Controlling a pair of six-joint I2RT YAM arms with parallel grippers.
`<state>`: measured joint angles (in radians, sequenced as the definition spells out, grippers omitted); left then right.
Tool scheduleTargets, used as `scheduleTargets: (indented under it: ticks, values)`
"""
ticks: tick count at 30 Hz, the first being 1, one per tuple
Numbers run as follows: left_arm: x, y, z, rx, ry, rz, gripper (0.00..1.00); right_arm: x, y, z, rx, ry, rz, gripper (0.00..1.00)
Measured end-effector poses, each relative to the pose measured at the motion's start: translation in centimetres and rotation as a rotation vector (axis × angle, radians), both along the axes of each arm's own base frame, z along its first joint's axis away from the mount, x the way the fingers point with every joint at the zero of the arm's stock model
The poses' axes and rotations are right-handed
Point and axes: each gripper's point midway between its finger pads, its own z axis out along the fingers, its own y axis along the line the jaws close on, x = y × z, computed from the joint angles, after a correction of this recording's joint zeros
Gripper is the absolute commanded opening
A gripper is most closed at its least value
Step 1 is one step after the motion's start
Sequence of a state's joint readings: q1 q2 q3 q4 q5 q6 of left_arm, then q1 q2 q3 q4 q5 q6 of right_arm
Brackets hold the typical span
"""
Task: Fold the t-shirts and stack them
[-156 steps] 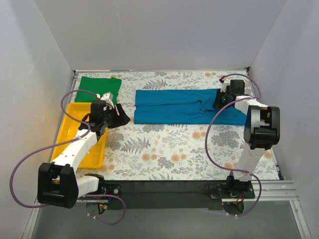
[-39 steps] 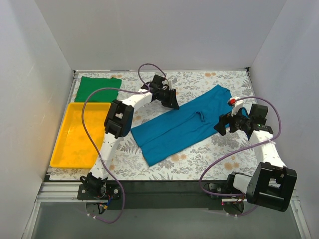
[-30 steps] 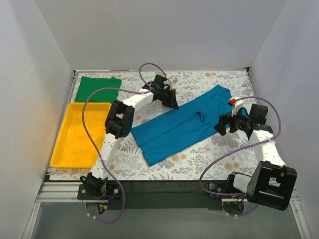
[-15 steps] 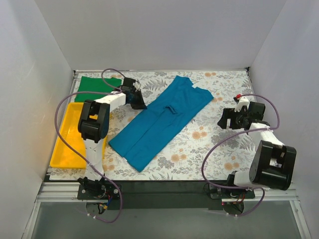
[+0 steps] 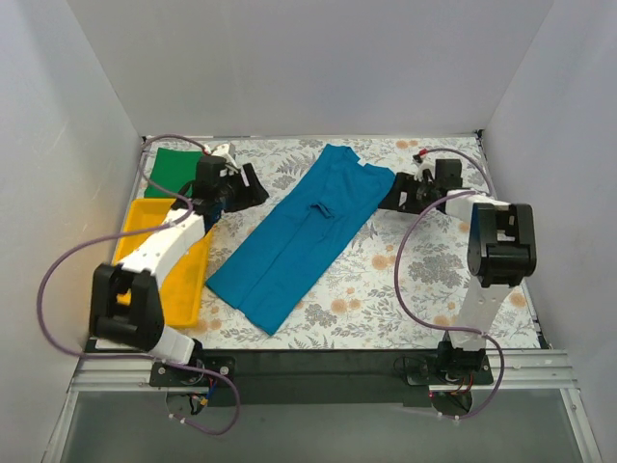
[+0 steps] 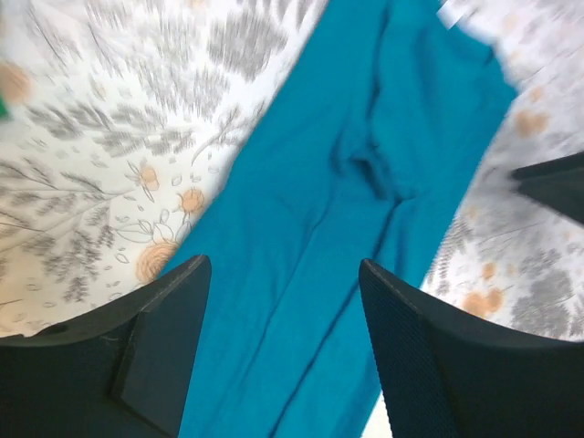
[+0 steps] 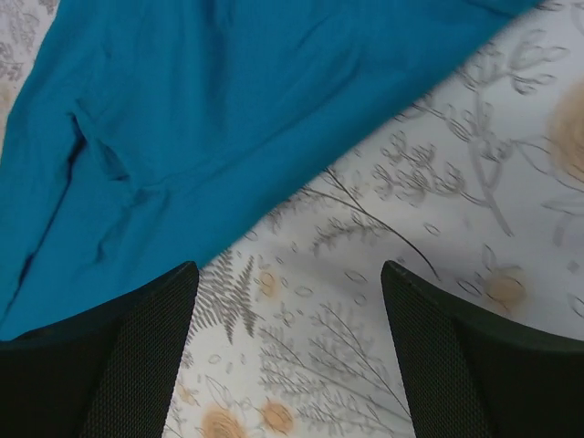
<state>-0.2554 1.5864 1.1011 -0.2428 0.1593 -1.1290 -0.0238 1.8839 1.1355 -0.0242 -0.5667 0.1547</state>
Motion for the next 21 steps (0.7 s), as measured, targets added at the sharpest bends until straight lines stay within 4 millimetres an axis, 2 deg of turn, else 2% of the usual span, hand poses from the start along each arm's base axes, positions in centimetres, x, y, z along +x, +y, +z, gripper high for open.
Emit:
scheduleTargets:
  ticks: [3, 5, 6, 8, 9, 13, 16, 19, 21]
  values:
    - [-1.8, 1.6, 7.0, -0.008, -0.212, 0.026, 0.69, 1.3, 2.8, -0.8, 0.032, 0.036, 0.012, 0.79]
    - [-3.7, 2.8, 10.9, -0.018, -0.334, 0.050, 0.70, 1.9, 3.7, -1.4, 0.052, 0.063, -0.001, 0.72]
    - [-4.8, 3.4, 12.3, -0.023, -0.384, 0.062, 0.70, 2.2, 3.9, -1.5, 0.062, 0.072, -0.013, 0.68]
    - [-6.8, 4.3, 13.7, -0.034, -0.444, 0.081, 0.70, 2.7, 3.8, -1.7, 0.073, 0.087, -0.040, 0.62]
    - [-7.7, 4.6, 13.8, -0.040, -0.460, 0.086, 0.70, 3.0, 3.7, -1.9, 0.081, 0.100, -0.058, 0.58]
    - [-10.1, 5.1, 12.1, -0.049, -0.424, 0.096, 0.70, 4.1, 3.5, -2.5, 0.106, 0.125, -0.104, 0.38]
    - [-10.8, 5.2, 10.7, -0.049, -0.372, 0.099, 0.70, 4.8, 3.4, -2.9, 0.122, 0.144, -0.131, 0.23]
    - [-11.1, 5.0, 10.5, -0.058, -0.355, 0.092, 0.70, 5.5, 3.4, -3.3, 0.148, 0.162, -0.147, 0.09]
    - [-11.2, 4.8, 10.3, -0.065, -0.345, 0.089, 0.70, 5.8, 3.1, -3.5, 0.162, 0.169, -0.158, 0.03]
